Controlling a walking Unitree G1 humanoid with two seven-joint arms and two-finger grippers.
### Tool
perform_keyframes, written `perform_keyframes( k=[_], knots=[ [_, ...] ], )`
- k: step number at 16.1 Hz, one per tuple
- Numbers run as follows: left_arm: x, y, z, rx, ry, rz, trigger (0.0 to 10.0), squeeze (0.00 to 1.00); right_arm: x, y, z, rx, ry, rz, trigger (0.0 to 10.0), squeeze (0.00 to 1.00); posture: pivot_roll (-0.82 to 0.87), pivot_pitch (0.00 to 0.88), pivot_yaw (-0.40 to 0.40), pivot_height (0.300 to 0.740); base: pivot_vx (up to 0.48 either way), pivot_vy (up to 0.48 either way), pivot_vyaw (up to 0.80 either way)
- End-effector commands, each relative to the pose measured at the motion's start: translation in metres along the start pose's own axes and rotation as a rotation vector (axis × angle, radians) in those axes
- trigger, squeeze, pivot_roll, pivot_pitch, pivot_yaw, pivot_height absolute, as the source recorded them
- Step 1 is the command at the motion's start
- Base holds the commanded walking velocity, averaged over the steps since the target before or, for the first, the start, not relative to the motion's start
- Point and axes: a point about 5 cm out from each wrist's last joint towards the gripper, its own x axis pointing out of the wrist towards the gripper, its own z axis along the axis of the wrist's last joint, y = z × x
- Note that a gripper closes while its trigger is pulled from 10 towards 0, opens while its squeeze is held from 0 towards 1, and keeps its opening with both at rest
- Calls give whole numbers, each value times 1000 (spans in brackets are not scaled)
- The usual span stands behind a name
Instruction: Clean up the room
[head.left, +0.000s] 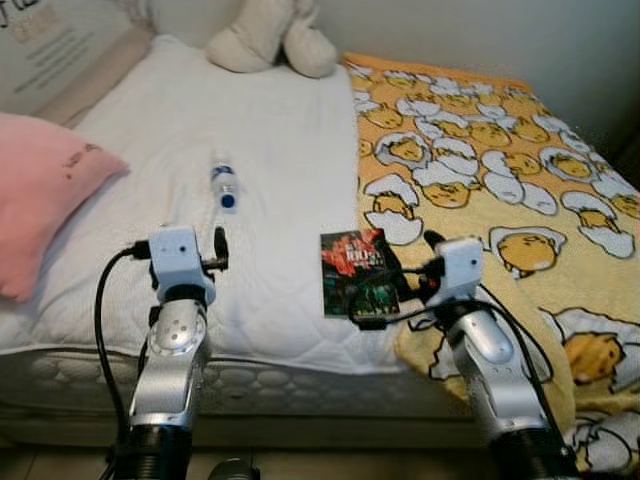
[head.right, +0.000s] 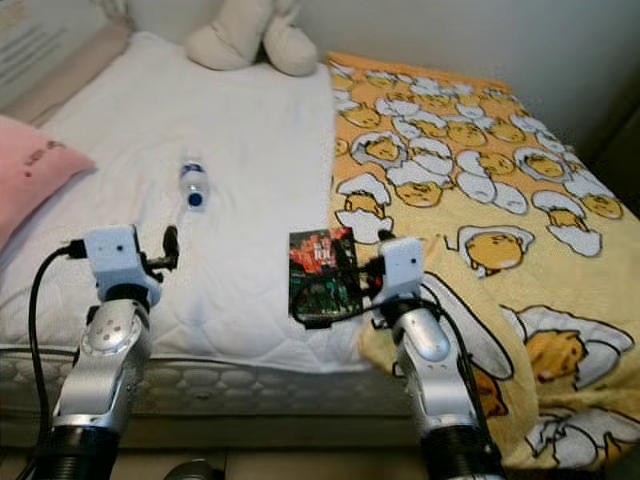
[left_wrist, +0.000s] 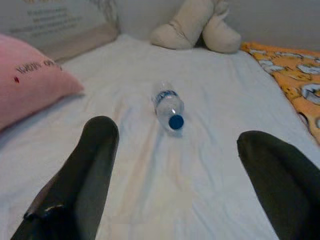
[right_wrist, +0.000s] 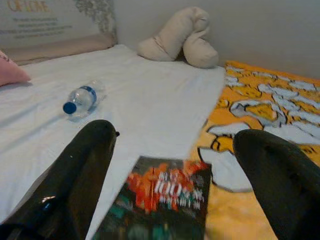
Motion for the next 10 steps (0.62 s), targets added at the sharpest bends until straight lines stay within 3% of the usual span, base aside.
perform_keyframes(
  k=[1, 2, 3, 6, 10],
  knots=[
    [-5, -8, 2, 4, -4, -55, 10000, 1000, -2, -7, 8, -20, -28, -8, 10000, 0, 9, 0, -76, 740, 0, 0, 744],
    [-8, -14, 6, 29, -38, -109, 10000, 1000, -4, -9, 5, -18, -19, -17, 10000, 0, 16, 0, -75, 740, 0, 0, 663],
    [-5, -17, 9, 56, -52, -115, 10000, 0, -5, -11, 3, -14, -13, -35, 10000, 0, 19, 0, -76, 740, 0, 0, 625],
    [4, -20, 22, 119, -92, -103, 10000, 0, 1, -9, 5, -11, -20, -49, 10000, 0, 20, 0, -76, 740, 0, 0, 0],
    [7, -23, 26, 79, -110, -163, 10000, 0, 1, -7, 6, -23, -26, -44, 10000, 0, 7, 0, -73, 740, 69, 0, 0]
  ],
)
